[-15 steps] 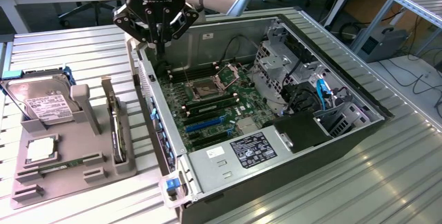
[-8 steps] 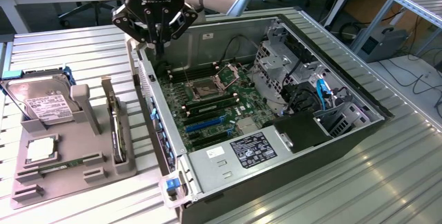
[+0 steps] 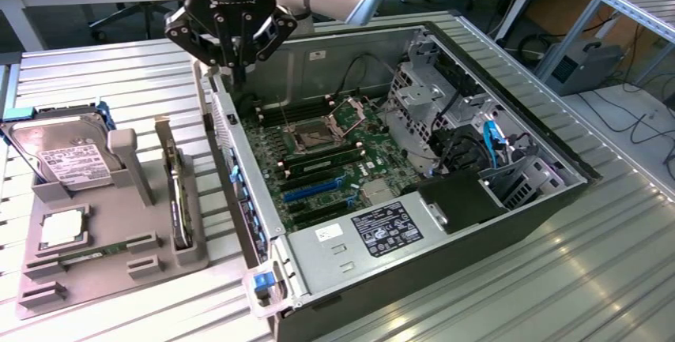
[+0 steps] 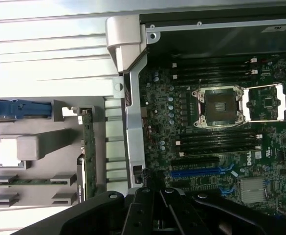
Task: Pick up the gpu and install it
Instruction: 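Reach for the gpu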
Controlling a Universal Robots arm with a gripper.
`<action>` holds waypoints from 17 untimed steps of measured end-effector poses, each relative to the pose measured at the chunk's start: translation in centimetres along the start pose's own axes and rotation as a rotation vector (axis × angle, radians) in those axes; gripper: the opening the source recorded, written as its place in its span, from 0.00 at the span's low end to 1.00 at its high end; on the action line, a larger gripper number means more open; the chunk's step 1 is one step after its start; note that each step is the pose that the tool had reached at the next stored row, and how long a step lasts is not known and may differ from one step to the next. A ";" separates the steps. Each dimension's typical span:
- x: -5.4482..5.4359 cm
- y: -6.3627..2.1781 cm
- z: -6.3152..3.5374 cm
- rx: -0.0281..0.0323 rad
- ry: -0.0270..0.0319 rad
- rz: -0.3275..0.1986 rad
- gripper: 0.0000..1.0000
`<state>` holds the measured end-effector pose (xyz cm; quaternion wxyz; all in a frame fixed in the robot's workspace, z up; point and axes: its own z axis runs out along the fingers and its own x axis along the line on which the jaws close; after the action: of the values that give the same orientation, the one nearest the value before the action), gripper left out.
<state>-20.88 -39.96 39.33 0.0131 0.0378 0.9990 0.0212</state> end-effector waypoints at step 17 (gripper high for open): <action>0.5 -0.10 -0.01 0.0000 0.0000 0.000 0.11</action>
<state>-21.38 -40.02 39.32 0.0131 0.0379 0.9990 0.0212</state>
